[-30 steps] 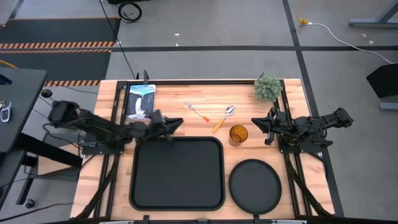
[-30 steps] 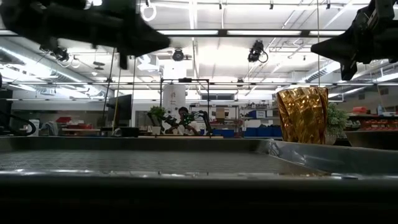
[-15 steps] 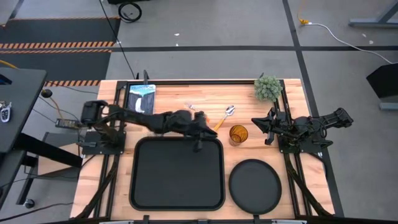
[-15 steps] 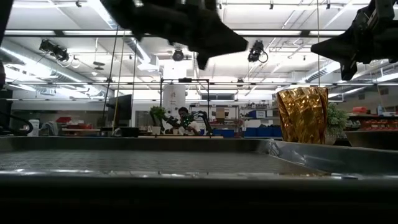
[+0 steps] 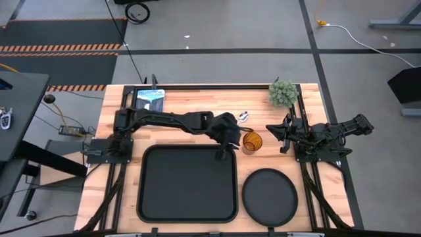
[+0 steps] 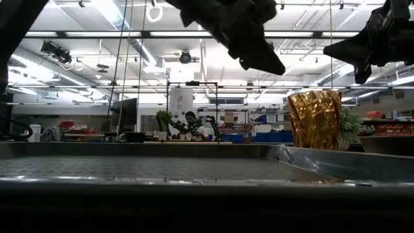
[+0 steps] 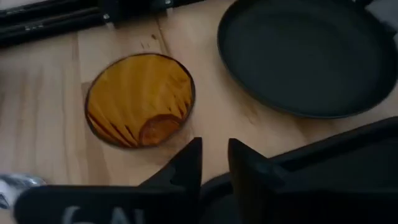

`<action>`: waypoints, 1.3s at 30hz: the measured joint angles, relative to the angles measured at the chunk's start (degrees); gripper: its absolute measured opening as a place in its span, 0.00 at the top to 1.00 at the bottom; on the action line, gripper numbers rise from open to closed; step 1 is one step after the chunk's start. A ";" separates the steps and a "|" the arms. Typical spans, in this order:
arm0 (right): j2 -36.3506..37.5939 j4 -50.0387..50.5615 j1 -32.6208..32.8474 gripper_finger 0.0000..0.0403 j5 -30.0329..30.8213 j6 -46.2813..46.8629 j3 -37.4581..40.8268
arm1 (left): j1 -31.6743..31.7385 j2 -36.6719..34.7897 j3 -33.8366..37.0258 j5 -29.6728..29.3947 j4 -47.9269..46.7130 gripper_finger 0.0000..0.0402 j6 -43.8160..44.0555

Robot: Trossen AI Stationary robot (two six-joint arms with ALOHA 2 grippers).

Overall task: Pick and place plate/cup/fork/spoon on tray
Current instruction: Put the orange cup on the black tray to the top right of the black tray

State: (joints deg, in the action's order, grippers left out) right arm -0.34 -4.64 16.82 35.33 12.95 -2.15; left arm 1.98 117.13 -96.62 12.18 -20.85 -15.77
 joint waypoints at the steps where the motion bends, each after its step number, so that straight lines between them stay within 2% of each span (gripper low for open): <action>1: 0.00 -0.04 0.02 0.96 -0.02 0.00 0.00 | -0.02 0.90 -1.48 -0.43 -1.09 0.75 -1.07; 6: 0.00 0.02 0.00 0.96 0.00 0.00 0.00 | -0.85 3.76 -5.55 -2.98 -2.19 0.61 -6.00; 10: -0.01 0.00 0.00 0.96 0.00 0.00 0.00 | -1.32 5.60 -7.11 -6.35 -2.16 0.55 -10.93; 14: 0.00 0.00 0.02 0.96 0.00 0.00 0.00 | -1.57 7.16 -9.30 -8.07 -1.97 0.56 -14.63; 17: -0.01 0.02 0.00 0.96 0.00 0.00 0.00 | -1.76 9.31 -14.11 -8.21 -3.69 0.58 -15.53; 24: 0.00 -0.44 0.00 0.96 0.00 0.00 0.00 | -2.17 15.37 -27.12 -8.34 -15.91 0.62 -16.24; 27: 0.00 -0.48 0.00 0.96 0.00 0.00 0.00 | -2.22 16.62 -27.93 -8.32 -18.95 0.61 -17.10; 35: 0.00 -0.52 0.02 0.96 0.00 0.00 0.00 | -2.23 16.58 -27.53 -10.01 -19.36 0.51 -18.77; 39: -0.01 -0.55 0.01 0.96 0.00 0.00 0.00 | -2.23 16.94 -27.49 -10.15 -20.37 0.50 -20.73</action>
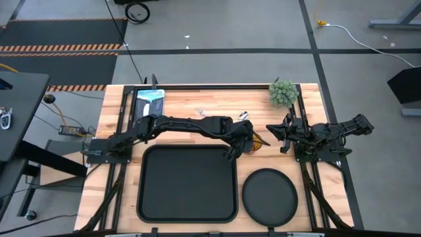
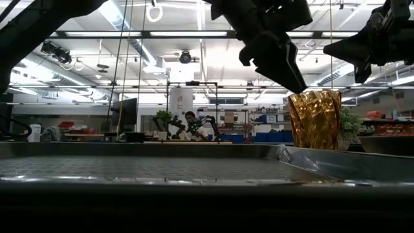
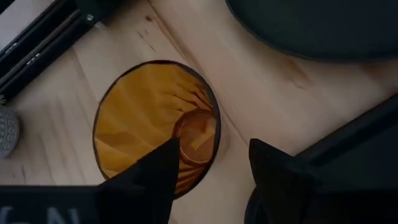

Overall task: Pick and place plate/cup/fork/spoon on tray
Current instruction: Put the orange cup on the black tray to the top right of the black tray

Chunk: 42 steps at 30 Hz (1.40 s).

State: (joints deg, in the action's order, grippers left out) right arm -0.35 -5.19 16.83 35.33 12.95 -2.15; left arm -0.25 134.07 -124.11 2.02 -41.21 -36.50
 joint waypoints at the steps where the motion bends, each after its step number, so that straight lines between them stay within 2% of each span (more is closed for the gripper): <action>1: -0.01 0.01 0.00 0.96 0.00 0.00 0.00 | 0.02 0.30 -0.01 -0.06 0.10 0.50 -0.30; 4: 0.01 -0.06 -0.01 0.96 0.00 0.00 0.00 | 0.01 1.72 0.04 -0.36 -0.91 0.53 -1.12; 10: -0.04 -1.00 0.00 0.96 0.00 0.00 0.00 | -0.56 2.78 0.04 -4.69 -1.10 0.61 -4.02; 21: -0.08 -1.64 0.01 0.96 0.00 0.00 0.00 | -0.94 2.65 -1.38 -4.81 -1.09 0.80 -4.43; 26: -0.08 -1.76 0.01 0.96 0.00 0.00 0.00 | -0.73 2.65 -4.21 -3.87 -2.55 0.95 -1.59; 31: -0.08 -2.12 0.01 0.96 -0.02 0.00 0.00 | -0.55 2.64 -10.79 -1.76 -10.91 0.96 0.47; 33: -0.08 -2.26 0.00 0.96 0.00 0.00 0.00 | -0.61 0.51 -9.99 0.14 -12.78 0.96 1.25; 40: -0.12 -2.72 0.01 0.96 -0.02 0.00 0.00 | -1.42 -5.42 -9.49 16.13 -27.71 0.96 4.48; 42: -0.12 -2.93 0.00 0.96 0.00 0.00 0.00 | -2.37 -6.18 -9.53 17.73 -30.73 0.96 5.14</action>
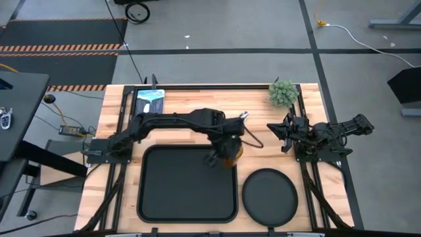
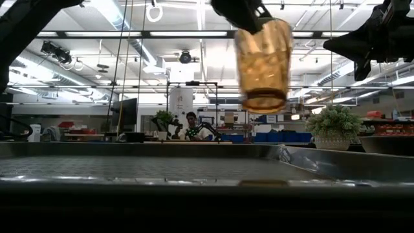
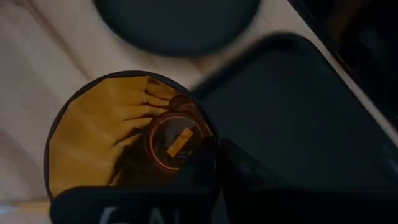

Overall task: Pick and place plate/cup/fork/spoon on tray
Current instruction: Put the orange cup on the black tray to the top right of the black tray

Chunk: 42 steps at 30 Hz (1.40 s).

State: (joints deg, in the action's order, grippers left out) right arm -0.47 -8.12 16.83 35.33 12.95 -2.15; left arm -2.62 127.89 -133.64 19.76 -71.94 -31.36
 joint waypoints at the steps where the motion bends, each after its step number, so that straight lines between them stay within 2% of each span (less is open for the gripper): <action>1: 0.00 -0.04 0.01 0.96 -0.02 0.00 0.00 | -0.54 -0.08 0.04 -0.34 -1.44 0.96 0.53; 5: 0.00 -0.48 0.01 0.96 -0.02 0.00 0.00 | -3.07 -0.12 2.29 -3.17 -1.94 0.96 0.81; 8: 0.00 -0.83 0.01 0.96 -0.02 0.00 0.00 | -4.94 -0.15 6.57 -4.99 1.44 0.96 1.95; 12: 0.00 -0.87 0.01 0.96 -0.02 0.00 0.00 | -7.09 -0.06 11.93 -13.40 3.81 0.96 2.25; 14: 0.00 -0.85 0.01 0.96 -0.02 0.00 0.00 | -7.78 -0.07 13.67 -15.61 6.15 0.96 2.45; 21: 0.00 -0.87 0.00 0.96 -0.02 0.00 0.00 | -8.14 -0.17 14.03 -19.95 7.58 0.96 5.86; 26: 0.00 -0.85 0.01 0.96 -0.02 0.00 0.00 | -7.09 -0.15 14.05 -20.19 7.91 0.95 8.55; 35: 0.00 -0.85 0.01 0.96 -0.02 0.00 0.00 | -6.89 -0.12 14.05 -20.20 9.87 0.80 9.44; 42: 0.00 -0.85 0.01 0.96 -0.02 0.00 0.00 | -6.88 -0.15 14.05 -20.21 10.45 0.75 9.44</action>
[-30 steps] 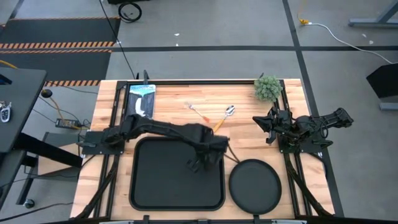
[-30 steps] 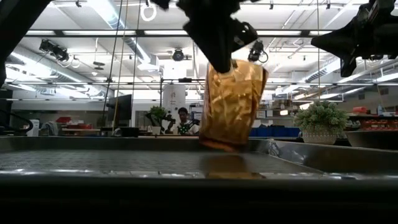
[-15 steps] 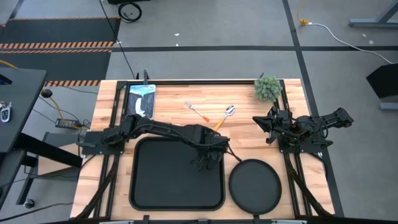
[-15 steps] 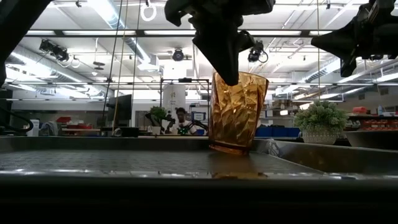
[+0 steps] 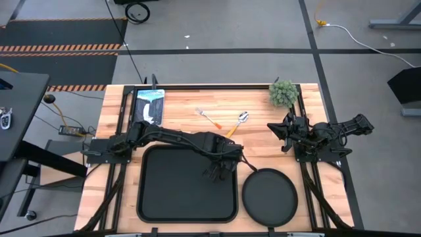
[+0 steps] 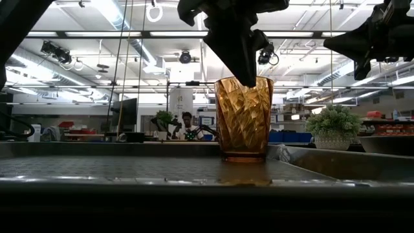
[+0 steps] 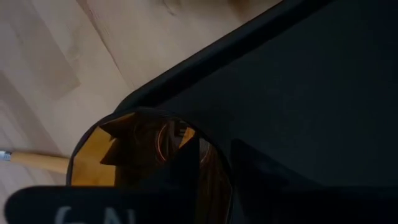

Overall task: Pick and place plate/cup/fork/spoon on tray
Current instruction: Put the orange cup on the black tray to the top right of the black tray, then put the black plate on the black tray to the bottom right of the orange cup

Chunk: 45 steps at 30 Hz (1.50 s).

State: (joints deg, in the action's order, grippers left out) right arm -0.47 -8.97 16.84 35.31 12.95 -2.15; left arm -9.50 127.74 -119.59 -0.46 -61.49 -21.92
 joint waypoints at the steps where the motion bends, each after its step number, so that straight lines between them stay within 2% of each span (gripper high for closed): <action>1: 0.00 0.00 0.00 0.96 0.00 0.00 0.00 | -0.01 -0.02 0.00 0.01 0.06 0.75 -0.08; 15: 0.00 0.00 -0.02 0.96 0.00 0.00 0.00 | 0.46 -0.19 0.00 -0.01 4.83 0.74 -0.14; 26: 0.00 0.00 -0.02 0.96 0.00 0.00 0.00 | 0.46 -0.89 0.00 -0.68 4.81 0.74 0.61; 33: 0.00 0.02 -0.02 0.96 0.00 0.00 0.00 | -0.76 -1.22 -0.81 -9.34 4.64 0.62 2.27; 38: 0.00 0.00 -0.02 0.96 0.00 0.00 0.00 | -2.68 -1.29 -3.40 -8.82 6.30 0.54 2.77; 45: 0.00 0.00 -0.01 0.96 0.01 0.00 0.00 | -6.81 0.33 -3.52 -8.53 12.06 0.55 0.14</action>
State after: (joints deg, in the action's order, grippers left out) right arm -0.47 -8.97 16.83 35.32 12.95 -2.15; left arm -16.31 128.07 -123.11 -8.99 -49.43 -21.79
